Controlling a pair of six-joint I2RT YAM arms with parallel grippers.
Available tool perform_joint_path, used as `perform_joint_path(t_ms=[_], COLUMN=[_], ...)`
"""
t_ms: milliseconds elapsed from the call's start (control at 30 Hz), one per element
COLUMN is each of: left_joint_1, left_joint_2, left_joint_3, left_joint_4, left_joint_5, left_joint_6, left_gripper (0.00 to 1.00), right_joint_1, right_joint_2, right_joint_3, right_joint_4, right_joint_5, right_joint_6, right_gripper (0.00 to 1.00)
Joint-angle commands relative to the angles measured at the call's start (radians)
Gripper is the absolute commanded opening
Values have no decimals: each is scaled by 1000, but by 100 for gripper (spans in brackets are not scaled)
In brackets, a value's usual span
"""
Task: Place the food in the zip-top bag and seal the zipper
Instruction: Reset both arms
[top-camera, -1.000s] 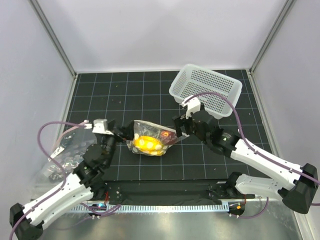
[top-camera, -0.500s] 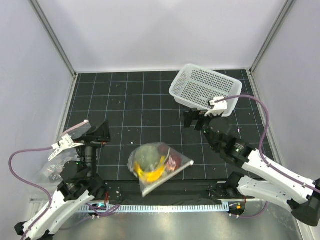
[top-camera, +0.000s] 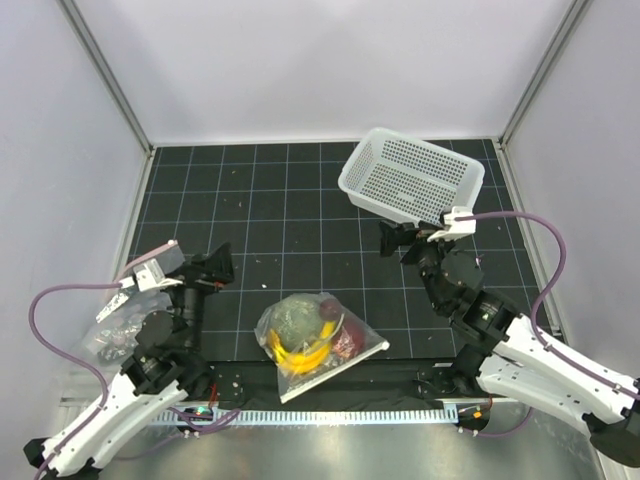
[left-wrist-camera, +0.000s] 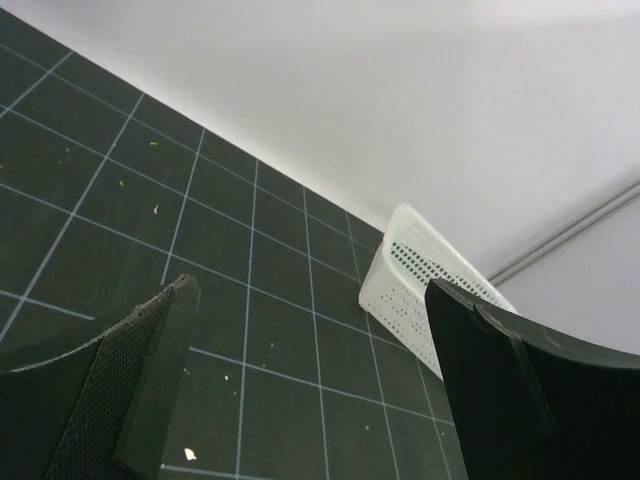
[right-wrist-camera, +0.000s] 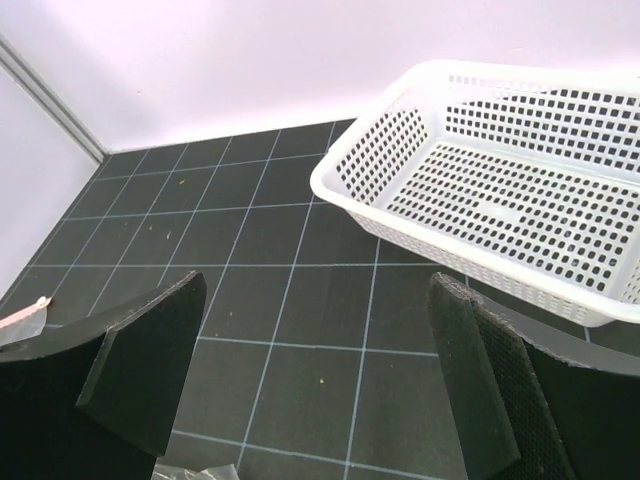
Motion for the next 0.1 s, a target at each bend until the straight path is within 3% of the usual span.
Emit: perform_joint_path(t_ms=[0, 67], left_joint_1=[4, 4], left_joint_2=[-27, -37], left_joint_3=[7, 1], left_joint_4=[46, 53], left_joint_5=[-7, -6], left_joint_6=[0, 3], left_gripper=[100, 100], right_joint_1=[2, 1], right_joint_2=[16, 20], right_joint_3=[9, 13], right_joint_4=[76, 72], right_joint_5=[36, 20], right_joint_6=[0, -7], right_gripper=[100, 100])
